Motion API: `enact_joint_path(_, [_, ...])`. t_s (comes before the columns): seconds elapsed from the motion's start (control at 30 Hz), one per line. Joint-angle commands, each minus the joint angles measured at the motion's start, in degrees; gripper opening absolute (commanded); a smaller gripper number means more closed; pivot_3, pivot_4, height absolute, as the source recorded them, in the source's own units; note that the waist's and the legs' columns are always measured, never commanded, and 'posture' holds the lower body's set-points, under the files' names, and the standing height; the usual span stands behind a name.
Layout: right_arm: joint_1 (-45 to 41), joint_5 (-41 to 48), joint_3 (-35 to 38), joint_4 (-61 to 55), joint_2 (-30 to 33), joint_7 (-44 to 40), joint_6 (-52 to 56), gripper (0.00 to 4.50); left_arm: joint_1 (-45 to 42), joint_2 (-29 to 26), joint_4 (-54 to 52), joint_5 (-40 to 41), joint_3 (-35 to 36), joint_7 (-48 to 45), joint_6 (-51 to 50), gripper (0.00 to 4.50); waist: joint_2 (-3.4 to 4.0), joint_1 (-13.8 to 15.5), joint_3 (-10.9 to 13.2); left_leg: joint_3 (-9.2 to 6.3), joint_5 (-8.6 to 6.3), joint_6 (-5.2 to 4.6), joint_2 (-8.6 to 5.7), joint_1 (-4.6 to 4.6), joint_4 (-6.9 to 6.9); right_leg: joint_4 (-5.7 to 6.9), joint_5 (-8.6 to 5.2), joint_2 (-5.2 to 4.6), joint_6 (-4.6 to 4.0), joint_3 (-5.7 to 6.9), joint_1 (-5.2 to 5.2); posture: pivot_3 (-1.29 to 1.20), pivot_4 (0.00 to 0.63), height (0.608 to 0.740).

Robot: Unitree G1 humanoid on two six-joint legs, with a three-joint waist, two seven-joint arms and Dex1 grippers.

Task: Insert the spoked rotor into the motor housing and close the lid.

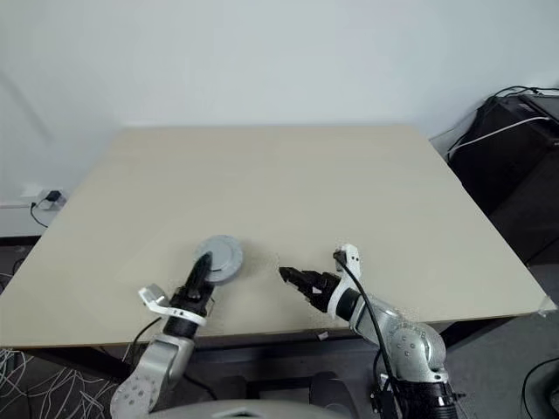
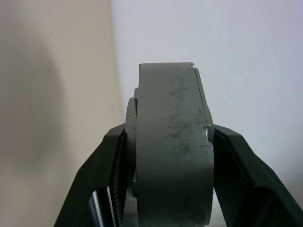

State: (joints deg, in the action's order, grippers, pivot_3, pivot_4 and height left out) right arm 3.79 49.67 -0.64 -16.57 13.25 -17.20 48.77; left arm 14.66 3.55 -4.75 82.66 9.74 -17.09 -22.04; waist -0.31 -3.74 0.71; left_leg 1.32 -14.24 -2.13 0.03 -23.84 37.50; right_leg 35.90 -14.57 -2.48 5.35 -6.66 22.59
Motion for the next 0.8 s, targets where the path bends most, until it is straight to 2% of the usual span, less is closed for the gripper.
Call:
enact_joint_path(0.03, [1.6, -12.3, -5.3, -3.2, 1.0, -4.4, -14.4, 4.5, -7.4, 6.7, -2.0, -1.2, 3.1, 2.7, 6.2, 2.07, -0.07, 0.2, 0.0, 0.0, 0.01, 0.01, -0.05, 0.0, 0.02, 0.0, 0.01, 0.02, 0.02, 0.0, -0.02, 0.0, 0.0, 0.74])
enact_joint_path(0.17, [3.7, -25.7, -10.0, -0.5, 1.9, -6.3, -30.0, 4.5, -13.5, 5.5, 3.2, -2.5, 6.7, 6.0, 10.2, 2.07, -0.16, 0.4, 0.0, 0.01, 0.04, -0.08, -0.41, 0.02, 0.06, -0.02, 0.04, -0.01, 0.06, -0.07, -0.07, 0.0, 0.0, 0.74])
enact_joint_path(0.27, [4.3, -31.0, -10.9, 2.7, 1.7, -6.2, -35.8, 4.5, -17.7, 4.2, 8.1, -4.2, 8.8, 7.1, 11.6, 2.07, -0.37, 0.5, 0.0, -0.02, 0.05, -0.12, -0.45, 0.03, 0.09, -0.03, 0.05, 0.0, 0.09, -0.07, -0.1, 0.0, 0.0, 0.74])
enact_joint_path(0.43, [5.7, -36.7, -10.2, 8.3, 0.2, -5.2, -44.9, 4.5, -24.6, 2.7, 17.3, -7.5, 12.5, 8.4, 13.1, 2.07, -0.82, 1.1, 0.3, -0.08, 0.07, -0.11, -0.44, 0.02, 0.2, 0.02, 0.07, 0.02, 0.12, -0.01, -0.13, 0.0, 0.0, 0.74])
enact_joint_path(0.63, [7.0, -41.1, -9.3, 12.3, -0.7, -4.0, -52.9, 4.5, -32.3, 1.3, 27.0, -11.1, 16.7, 7.7, 13.4, 2.07, -0.96, 2.0, 0.3, -0.09, 0.06, -0.13, -0.46, 0.0, 0.34, 0.03, 0.11, 0.02, 0.16, 0.0, -0.19, 0.0, 0.0, 0.74])
enact_joint_path(0.8, [7.7, -42.3, -8.9, 13.8, -1.3, -3.6, -55.4, 4.5, -38.6, 0.0, 35.6, -14.6, 19.6, 6.8, 14.1, 2.07, -0.96, 2.2, 0.3, -0.09, 0.08, -0.11, -0.46, 0.01, 0.34, 0.06, 0.11, 0.06, 0.16, 0.03, -0.21, 0.0, 0.0, 0.74])
